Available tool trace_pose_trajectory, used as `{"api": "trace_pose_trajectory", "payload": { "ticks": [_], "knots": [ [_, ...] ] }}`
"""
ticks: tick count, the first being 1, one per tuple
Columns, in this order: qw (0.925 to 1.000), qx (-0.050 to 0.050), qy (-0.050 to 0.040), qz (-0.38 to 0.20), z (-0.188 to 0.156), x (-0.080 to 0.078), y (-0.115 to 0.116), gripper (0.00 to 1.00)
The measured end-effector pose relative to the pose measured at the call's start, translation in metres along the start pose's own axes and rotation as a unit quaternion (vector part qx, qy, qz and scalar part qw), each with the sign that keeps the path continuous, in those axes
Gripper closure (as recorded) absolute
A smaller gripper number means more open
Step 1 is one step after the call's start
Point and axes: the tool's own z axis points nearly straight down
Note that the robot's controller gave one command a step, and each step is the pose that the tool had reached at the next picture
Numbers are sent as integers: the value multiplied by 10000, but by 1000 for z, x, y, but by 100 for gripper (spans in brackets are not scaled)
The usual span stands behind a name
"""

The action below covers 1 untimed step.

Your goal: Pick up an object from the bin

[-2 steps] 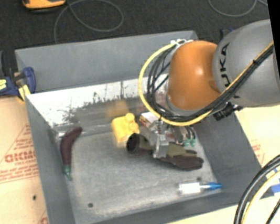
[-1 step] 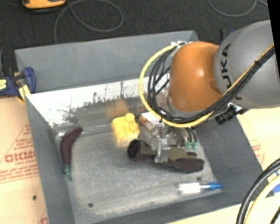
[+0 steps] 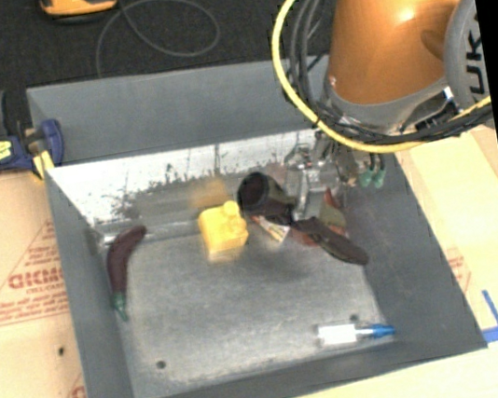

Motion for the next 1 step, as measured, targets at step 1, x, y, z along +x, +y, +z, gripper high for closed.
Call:
{"api": "trace_pose_trajectory", "payload": {
  "ticks": [1],
  "knots": [
    [10000, 1, 5, 0, 0, 0, 0, 100]
  ]
}}
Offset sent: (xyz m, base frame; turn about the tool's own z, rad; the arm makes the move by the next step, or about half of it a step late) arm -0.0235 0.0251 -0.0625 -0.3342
